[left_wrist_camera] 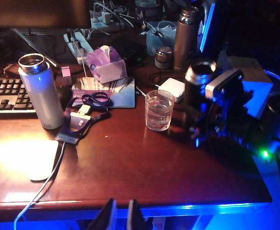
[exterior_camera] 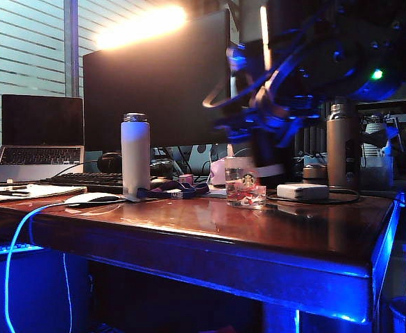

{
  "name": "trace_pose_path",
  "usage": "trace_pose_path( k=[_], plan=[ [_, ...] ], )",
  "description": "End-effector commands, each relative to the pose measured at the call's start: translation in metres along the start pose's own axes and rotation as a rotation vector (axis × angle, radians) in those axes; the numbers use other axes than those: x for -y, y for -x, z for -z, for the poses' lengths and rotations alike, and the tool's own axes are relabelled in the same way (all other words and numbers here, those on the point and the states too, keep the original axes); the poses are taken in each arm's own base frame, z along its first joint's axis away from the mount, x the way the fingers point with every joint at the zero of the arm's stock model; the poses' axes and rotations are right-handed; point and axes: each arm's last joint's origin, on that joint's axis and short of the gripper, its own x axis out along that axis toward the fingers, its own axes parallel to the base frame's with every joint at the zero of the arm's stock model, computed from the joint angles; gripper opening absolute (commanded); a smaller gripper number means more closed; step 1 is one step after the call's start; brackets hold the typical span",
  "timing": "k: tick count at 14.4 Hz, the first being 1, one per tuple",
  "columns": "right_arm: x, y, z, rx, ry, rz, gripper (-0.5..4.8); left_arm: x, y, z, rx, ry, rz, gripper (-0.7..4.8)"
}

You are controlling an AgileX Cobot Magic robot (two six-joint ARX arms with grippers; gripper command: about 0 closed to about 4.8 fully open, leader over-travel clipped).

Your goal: Pick up the black thermos, pour a little water from inside into the glass cup, then place the black thermos back on the table.

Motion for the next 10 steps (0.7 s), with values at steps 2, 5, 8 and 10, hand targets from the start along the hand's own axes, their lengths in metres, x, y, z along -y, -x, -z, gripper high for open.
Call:
trace_pose_path(
  k=[2, 5, 8, 10],
  plan=[
    [0.023, -0.018, -0.012, 0.025, -0.031, 0.087, 0.48, 0.001, 0.001, -0.002, 0.018, -0.011, 0.003, 0.52],
    [0.041, -0.035, -0.015, -0.021, -0.030, 0.082, 0.48, 0.001, 0.001, -0.002, 0.018, -0.011, 0.003, 0.52],
    [0.063, -0.046, -0.008, -0.066, -0.046, 0.117, 0.48, 0.001, 0.001, -0.002, 0.018, -0.011, 0.003, 0.52],
    [0.076, -0.052, -0.003, -0.094, -0.036, 0.126, 0.48, 0.001, 0.001, -0.002, 0.018, -0.011, 0.003, 0.52]
  ],
)
